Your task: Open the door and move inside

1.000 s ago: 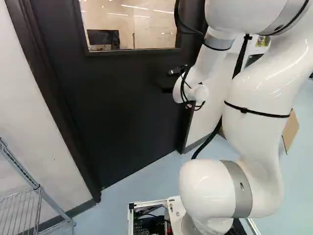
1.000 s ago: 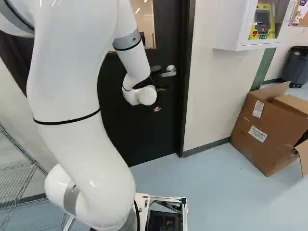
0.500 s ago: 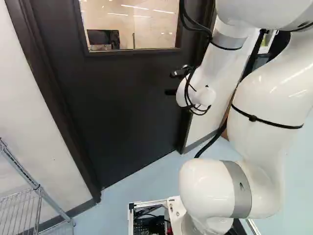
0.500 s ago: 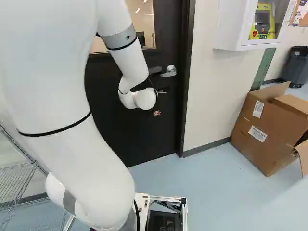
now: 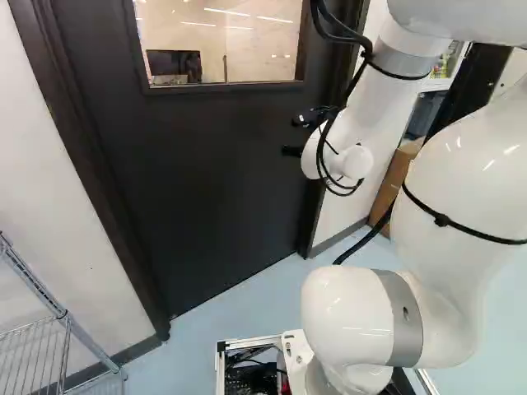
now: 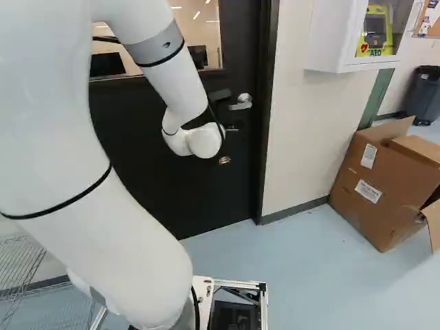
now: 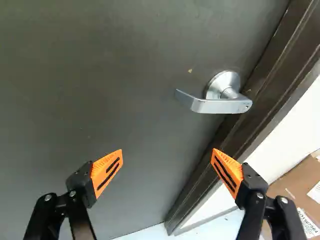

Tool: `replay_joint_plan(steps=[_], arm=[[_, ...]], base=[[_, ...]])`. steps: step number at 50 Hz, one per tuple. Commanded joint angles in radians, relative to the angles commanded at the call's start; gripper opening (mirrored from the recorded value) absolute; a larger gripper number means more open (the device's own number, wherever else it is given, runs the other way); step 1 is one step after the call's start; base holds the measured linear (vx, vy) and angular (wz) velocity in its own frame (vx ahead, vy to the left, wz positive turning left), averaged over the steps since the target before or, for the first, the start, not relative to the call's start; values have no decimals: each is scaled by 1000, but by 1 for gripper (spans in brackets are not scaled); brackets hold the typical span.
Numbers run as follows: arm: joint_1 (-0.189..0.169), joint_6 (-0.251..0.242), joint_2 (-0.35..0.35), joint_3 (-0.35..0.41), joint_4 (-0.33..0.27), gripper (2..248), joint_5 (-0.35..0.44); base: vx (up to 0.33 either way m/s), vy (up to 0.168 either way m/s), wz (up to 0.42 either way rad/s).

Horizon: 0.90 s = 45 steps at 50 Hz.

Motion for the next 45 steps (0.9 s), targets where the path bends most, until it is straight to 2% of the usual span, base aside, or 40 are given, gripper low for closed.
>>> replay_joint_plan(steps=[45], arm=[[0, 0, 91, -19, 0, 247, 0]], base=[[0, 0, 0]])
